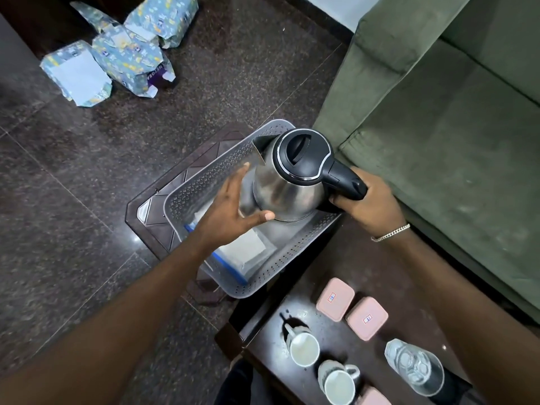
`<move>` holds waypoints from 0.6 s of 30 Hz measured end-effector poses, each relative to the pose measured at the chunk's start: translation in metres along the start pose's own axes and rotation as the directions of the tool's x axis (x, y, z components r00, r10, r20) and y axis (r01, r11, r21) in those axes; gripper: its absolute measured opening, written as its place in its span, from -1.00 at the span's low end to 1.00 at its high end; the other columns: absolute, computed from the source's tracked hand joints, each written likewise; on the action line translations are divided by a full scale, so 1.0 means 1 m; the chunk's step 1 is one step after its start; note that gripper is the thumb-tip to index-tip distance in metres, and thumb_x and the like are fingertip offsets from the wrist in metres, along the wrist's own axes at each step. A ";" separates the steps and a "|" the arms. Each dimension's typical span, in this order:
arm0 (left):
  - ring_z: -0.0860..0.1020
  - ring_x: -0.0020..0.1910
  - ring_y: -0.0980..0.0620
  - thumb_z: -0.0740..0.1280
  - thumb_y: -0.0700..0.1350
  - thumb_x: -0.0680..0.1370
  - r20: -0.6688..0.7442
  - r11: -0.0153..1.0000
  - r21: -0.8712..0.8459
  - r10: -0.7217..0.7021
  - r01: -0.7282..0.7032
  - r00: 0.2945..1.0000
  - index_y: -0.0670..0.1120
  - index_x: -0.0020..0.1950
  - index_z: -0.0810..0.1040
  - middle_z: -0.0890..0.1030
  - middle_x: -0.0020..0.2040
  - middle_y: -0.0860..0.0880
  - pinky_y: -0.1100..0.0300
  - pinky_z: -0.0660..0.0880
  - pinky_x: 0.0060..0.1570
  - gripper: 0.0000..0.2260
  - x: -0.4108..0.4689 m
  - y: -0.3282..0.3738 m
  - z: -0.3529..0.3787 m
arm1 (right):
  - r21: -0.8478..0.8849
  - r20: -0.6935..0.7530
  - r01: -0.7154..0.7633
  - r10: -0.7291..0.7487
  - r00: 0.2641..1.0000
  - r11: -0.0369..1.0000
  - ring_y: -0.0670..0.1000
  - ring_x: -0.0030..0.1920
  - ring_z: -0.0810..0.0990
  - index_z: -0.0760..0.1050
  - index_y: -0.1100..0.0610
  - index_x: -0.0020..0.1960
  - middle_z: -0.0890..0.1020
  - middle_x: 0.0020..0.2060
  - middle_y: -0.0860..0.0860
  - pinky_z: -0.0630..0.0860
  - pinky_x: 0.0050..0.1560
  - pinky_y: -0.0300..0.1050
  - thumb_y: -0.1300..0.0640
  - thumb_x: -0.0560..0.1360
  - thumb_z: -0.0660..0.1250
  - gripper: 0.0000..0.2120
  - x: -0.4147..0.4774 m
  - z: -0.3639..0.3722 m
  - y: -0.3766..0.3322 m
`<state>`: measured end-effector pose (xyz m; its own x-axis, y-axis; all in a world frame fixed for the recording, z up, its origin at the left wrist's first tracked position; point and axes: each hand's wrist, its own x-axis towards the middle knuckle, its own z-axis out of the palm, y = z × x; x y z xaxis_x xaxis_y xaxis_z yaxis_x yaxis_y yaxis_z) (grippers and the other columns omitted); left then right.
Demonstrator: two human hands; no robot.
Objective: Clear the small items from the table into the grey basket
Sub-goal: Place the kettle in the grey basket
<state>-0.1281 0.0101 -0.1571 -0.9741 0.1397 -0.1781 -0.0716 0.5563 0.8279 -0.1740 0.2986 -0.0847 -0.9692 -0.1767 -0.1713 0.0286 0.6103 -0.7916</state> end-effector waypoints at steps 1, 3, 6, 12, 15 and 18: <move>0.14 0.65 0.01 0.34 0.51 0.41 -0.007 0.999 0.044 -0.010 0.010 1.000 0.04 0.68 0.06 0.16 0.68 0.04 -0.21 0.21 0.58 0.00 -0.001 -0.004 -0.002 | -0.039 -0.016 0.003 -0.004 1.000 0.999 0.14 -0.24 0.54 0.53 0.18 -0.03 0.61 -0.21 0.27 0.54 -0.11 0.20 0.07 0.32 0.47 -0.70 -0.001 0.000 0.001; 0.17 0.63 -0.03 0.23 0.53 0.47 -0.030 0.993 0.111 -0.041 0.044 0.999 0.05 0.68 0.06 0.20 0.66 0.00 -0.27 0.24 0.54 -0.06 -0.002 -0.008 -0.009 | -0.095 -0.051 -0.006 0.001 0.999 0.996 0.21 -0.18 0.58 0.52 0.14 -0.01 0.62 -0.23 0.18 0.56 -0.10 0.13 0.04 0.32 0.47 -0.69 -0.004 0.002 0.002; 0.22 0.61 -0.02 0.15 0.54 0.49 -0.058 0.985 0.148 -0.085 0.092 0.995 0.07 0.68 0.05 0.22 0.65 -0.02 -0.35 0.27 0.50 -0.10 -0.004 -0.008 -0.018 | -0.059 -0.099 -0.040 0.034 0.995 0.997 0.11 -0.16 0.58 0.49 0.03 0.03 0.62 -0.23 0.03 0.48 -0.15 -0.22 0.07 0.33 0.50 -0.68 -0.007 0.005 0.005; 0.30 0.56 -0.12 0.30 0.38 0.50 0.019 0.965 0.245 -0.102 0.095 0.995 -0.01 0.64 0.16 0.25 0.61 -0.07 -0.39 0.36 0.41 -0.17 -0.011 -0.014 -0.032 | 0.004 -0.220 -0.045 0.044 0.975 0.999 0.10 0.23 0.48 0.31 0.02 0.43 0.45 0.20 0.03 0.44 0.32 -0.07 0.34 0.29 0.54 -0.20 -0.025 0.008 -0.003; 0.31 0.55 -0.15 0.39 0.27 0.51 0.063 0.938 0.325 -0.145 0.117 0.987 -0.04 0.62 0.23 0.27 0.59 -0.09 -0.42 0.35 0.38 -0.21 -0.013 -0.021 -0.035 | -0.174 -0.472 0.014 -0.096 0.876 0.985 0.12 0.15 0.44 0.31 0.10 0.40 0.36 0.17 0.01 0.33 0.31 -0.08 0.27 0.25 0.42 -0.26 -0.051 0.012 -0.016; 0.28 0.56 -0.15 0.49 0.13 0.52 0.091 0.909 0.390 -0.199 0.149 0.976 -0.05 0.63 0.23 0.29 0.58 -0.09 -0.43 0.32 0.40 -0.22 -0.011 -0.027 -0.036 | -0.165 -0.570 0.170 -0.234 0.787 0.972 0.11 -0.04 0.44 0.38 0.13 0.18 0.37 0.02 -0.04 0.46 0.05 0.09 0.28 0.34 0.38 -0.56 -0.081 0.041 -0.035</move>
<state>-0.1228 -0.0363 -0.1580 -0.9167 0.1000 -0.3867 -0.1265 0.8457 0.5185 -0.0867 0.2601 -0.0672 -0.9092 0.1585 0.3851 -0.1769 0.6903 -0.7016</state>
